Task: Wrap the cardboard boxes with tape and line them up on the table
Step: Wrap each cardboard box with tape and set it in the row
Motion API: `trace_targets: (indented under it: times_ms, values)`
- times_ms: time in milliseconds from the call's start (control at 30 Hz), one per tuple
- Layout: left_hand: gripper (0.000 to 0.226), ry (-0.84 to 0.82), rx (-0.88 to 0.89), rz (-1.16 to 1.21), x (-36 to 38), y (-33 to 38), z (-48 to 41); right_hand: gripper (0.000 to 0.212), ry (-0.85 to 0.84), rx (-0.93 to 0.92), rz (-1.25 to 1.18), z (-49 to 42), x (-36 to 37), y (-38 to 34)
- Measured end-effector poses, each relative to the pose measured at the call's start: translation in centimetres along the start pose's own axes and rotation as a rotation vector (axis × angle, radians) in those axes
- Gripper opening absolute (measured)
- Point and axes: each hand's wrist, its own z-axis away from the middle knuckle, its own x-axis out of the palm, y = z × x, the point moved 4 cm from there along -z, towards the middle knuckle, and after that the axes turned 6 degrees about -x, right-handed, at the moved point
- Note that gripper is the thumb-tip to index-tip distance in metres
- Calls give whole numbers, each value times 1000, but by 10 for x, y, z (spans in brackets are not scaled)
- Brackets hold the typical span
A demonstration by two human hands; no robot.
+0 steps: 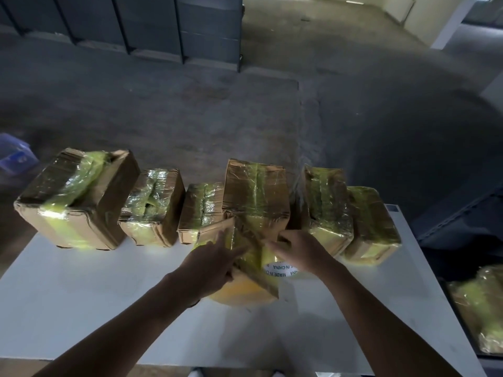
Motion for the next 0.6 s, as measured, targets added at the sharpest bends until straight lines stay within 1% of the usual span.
trace_targets:
  times_ms: [100, 167, 200, 233, 300, 367, 433, 467, 533, 600]
  values:
    - [79, 61, -40, 184, 5, -15, 6, 34, -23, 4, -320, 6, -9, 4]
    - [77, 119, -82, 270, 12, -16, 9, 24, -25, -30, -437, 5, -17, -1]
    - [76, 128, -101, 299, 16, -15, 10, 22, -12, -43, -446, 2, -19, -1]
    - [76, 121, -119, 326, 22, -12, 11, 24, -1, -49, -403, -1, -21, -1]
    - [74, 102, -134, 372, 35, -6, 14, 32, -24, -61, -224, -4, -20, -2]
    - [72, 105, -136, 408, 45, -5, 17, 35, -13, -71, -97, -3, -19, -2]
    - [72, 108, -144, 417, 52, -7, 18, 36, 44, -104, 116, 3, -26, 2]
    - [73, 112, -142, 417, 54, -7, 19, 41, 53, -109, 224, 5, -30, 5]
    - [75, 112, -134, 404, 53, -4, 20, 45, 8, -81, 298, 9, -34, 9]
    - [77, 141, -146, 323, 46, -3, 21, 43, -24, -27, 326, 7, -31, 10]
